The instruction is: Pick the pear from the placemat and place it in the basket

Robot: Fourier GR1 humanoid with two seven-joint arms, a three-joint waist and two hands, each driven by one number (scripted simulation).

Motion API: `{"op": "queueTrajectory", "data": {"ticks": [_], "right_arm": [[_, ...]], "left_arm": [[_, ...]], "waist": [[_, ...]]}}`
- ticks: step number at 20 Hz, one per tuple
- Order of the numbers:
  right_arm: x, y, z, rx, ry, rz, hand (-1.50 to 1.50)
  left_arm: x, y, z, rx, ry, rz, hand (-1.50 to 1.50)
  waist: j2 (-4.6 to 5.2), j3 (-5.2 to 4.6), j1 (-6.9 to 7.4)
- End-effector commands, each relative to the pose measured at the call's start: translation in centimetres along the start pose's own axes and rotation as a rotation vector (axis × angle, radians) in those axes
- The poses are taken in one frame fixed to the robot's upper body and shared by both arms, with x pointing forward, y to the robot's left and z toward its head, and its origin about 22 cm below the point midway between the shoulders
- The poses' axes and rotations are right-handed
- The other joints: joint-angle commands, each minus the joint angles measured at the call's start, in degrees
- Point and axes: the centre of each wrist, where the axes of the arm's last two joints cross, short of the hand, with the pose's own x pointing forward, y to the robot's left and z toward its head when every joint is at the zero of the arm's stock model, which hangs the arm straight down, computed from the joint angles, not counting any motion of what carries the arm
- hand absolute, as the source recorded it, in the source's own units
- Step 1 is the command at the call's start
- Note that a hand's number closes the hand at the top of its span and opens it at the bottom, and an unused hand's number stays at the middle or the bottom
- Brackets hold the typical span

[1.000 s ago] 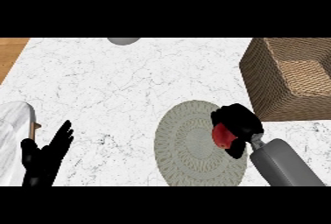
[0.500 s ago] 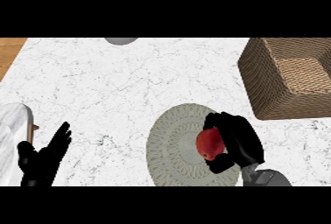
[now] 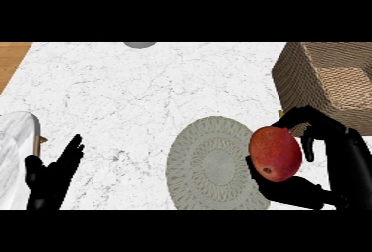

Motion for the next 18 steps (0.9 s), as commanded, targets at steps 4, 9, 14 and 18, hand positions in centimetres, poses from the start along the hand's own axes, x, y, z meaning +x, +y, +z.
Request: {"op": "queueTrajectory", "data": {"ticks": [4,9,14,18], "right_arm": [[2.5,-7.8,-0.2,-0.225,0.096,-0.013,1.5],[3.7,-12.4,-3.3,-0.271,0.114,-0.015,1.5],[2.8,-16.1,-7.1,-0.282,0.178,-0.015,1.5],[1.5,-17.9,-9.9,-0.259,0.197,0.023,1.5]], "left_arm": [[-1.7,0.2,-0.3,-0.007,0.123,-0.009,0.0],[-2.4,0.3,-0.6,-0.028,0.122,-0.023,0.0],[-2.4,-0.4,-0.9,-0.016,0.122,-0.034,0.0],[-1.8,-0.6,-1.3,-0.037,0.125,-0.03,0.0]], "waist": [[0.91,-0.74,1.7],[0.89,-0.73,1.8],[1.05,-0.69,2.25],[1.24,-0.67,2.63]]}}
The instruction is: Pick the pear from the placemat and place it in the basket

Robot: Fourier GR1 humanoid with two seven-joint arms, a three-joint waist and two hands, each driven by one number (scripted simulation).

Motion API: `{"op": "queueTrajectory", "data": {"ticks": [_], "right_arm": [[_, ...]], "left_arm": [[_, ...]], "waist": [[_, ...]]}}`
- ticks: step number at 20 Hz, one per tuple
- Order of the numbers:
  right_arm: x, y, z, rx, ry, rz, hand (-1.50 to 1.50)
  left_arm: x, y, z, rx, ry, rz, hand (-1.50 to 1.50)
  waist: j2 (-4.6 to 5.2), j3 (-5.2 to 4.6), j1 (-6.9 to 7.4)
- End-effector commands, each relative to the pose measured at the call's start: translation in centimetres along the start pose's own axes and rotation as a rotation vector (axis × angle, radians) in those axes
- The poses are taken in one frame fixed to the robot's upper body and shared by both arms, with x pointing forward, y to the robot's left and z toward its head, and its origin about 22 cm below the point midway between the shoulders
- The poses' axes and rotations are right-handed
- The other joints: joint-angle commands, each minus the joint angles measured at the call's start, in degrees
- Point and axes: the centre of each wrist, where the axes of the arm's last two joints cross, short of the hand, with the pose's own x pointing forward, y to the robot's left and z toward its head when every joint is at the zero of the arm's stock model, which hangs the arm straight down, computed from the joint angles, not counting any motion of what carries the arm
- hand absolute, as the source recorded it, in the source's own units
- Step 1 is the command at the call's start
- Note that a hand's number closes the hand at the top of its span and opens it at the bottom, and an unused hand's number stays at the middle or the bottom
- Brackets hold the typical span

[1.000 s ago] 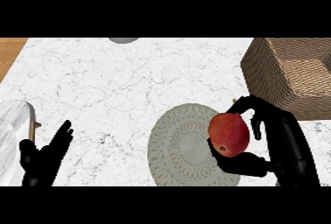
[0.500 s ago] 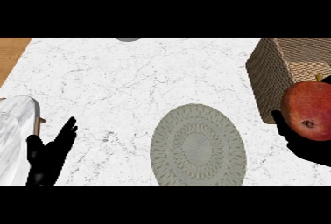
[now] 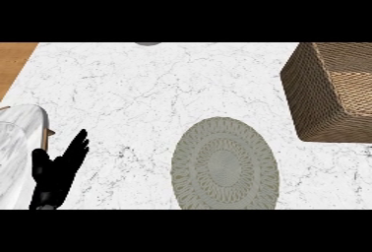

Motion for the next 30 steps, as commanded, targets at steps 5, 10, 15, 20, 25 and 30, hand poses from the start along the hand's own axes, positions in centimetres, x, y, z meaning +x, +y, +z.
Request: {"op": "queueTrajectory", "data": {"ticks": [5,10,15,20,25,30], "right_arm": [[-2.9,-2.0,-5.7,0.024,0.05,0.056,1.5],[-6.2,-0.3,-7.6,0.032,0.07,0.017,1.5],[-9.0,1.1,-8.7,0.026,0.134,-0.158,1.5],[-11.6,-0.6,-10.5,0.022,0.137,-0.167,1.5],[-16.3,1.9,-9.6,0.047,0.159,-0.156,1.5],[-17.8,1.3,-10.7,-0.043,0.212,0.142,1.5]], "left_arm": [[-4.4,-1.2,0.6,-0.011,0.151,-0.01,0.0],[-2.5,-0.9,0.0,-0.006,0.145,-0.004,0.0],[-3.0,-0.5,0.0,0.009,0.135,-0.006,0.0],[-2.7,-0.3,0.6,0.01,0.139,-0.01,0.0],[-3.6,0.0,0.3,-0.002,0.133,-0.012,0.0],[-3.5,-2.3,0.6,-0.021,0.133,-0.015,0.0]], "waist": [[0.9,-0.61,0.61],[0.77,-0.57,0.71],[0.75,-0.56,0.46],[0.66,-0.56,0.7],[0.7,-0.58,0.35],[1.21,-0.57,1.5]]}}
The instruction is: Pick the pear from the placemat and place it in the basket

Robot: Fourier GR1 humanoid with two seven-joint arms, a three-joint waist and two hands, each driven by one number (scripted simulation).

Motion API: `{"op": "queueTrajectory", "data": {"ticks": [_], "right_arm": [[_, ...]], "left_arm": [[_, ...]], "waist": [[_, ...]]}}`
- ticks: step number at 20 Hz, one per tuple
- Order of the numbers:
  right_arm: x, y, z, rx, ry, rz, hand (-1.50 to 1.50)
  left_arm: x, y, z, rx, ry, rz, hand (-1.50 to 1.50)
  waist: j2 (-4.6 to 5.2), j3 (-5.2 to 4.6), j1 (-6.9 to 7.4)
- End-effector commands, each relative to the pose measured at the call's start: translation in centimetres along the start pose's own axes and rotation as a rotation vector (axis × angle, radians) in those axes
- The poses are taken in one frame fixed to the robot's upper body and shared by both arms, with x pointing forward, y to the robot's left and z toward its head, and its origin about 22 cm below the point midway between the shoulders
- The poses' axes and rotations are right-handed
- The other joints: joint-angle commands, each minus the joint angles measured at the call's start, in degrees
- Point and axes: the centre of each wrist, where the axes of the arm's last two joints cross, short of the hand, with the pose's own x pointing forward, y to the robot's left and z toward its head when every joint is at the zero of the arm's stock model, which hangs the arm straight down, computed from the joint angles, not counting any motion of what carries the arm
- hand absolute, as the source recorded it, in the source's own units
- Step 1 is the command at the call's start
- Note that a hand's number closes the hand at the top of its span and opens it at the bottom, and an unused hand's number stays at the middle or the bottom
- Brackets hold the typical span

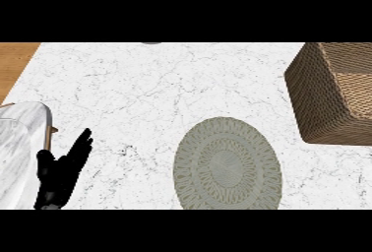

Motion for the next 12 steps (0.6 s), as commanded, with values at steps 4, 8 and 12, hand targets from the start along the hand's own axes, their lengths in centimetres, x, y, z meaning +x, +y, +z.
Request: {"op": "queueTrajectory", "data": {"ticks": [4,8,12], "right_arm": [[-1.7,-2.5,-1.8,0.02,-0.034,0.194,-1.5],[-3.2,-3.9,-2.0,-0.004,-0.072,0.161,-1.5],[-2.5,-5.1,-2.6,-0.051,-0.091,0.078,-1.5]], "left_arm": [[-1.5,1.4,-0.6,0.012,0.154,0.002,0.0],[-3.1,-0.8,0.7,-0.003,0.159,0.004,0.0],[-3.5,0.2,0.8,0.002,0.186,0.018,0.0]], "waist": [[0.59,-0.74,-0.12],[0.39,-0.73,-0.22],[0.36,-0.75,-0.3]]}}
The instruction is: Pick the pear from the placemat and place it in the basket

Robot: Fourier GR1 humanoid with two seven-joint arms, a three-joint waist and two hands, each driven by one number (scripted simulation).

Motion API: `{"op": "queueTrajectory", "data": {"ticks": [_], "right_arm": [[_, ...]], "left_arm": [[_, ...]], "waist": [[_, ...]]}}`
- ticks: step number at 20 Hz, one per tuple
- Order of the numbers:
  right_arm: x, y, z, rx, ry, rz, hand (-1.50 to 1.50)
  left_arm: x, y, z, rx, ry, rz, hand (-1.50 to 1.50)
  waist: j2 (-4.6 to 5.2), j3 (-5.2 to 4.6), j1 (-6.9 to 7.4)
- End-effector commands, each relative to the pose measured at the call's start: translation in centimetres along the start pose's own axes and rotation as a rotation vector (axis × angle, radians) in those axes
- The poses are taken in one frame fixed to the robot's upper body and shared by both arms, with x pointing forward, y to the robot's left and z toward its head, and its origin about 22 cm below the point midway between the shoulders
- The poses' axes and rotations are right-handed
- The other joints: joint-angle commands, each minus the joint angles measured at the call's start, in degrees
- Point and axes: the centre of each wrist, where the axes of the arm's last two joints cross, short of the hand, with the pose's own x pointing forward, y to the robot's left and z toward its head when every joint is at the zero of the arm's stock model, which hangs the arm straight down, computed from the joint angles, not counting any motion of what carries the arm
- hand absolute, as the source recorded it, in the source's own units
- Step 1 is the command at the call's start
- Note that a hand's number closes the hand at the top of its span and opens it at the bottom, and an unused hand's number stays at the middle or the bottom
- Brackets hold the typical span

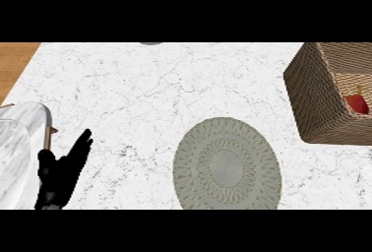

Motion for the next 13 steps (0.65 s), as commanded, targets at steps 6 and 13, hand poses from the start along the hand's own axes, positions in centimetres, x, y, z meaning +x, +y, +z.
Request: {"op": "queueTrajectory", "data": {"ticks": [6,13], "right_arm": [[-2.2,-3.6,-0.1,-0.114,0.06,-0.179,-1.5],[-6.2,-12.8,1.5,-0.182,0.131,-0.197,-1.5]], "left_arm": [[-4.4,0.2,1.3,0.009,0.177,0.0,0.0],[-3.3,0.6,0.2,0.01,0.162,0.014,0.0]], "waist": [[0.36,-0.71,-0.67],[0.54,-0.65,-1.5]]}}
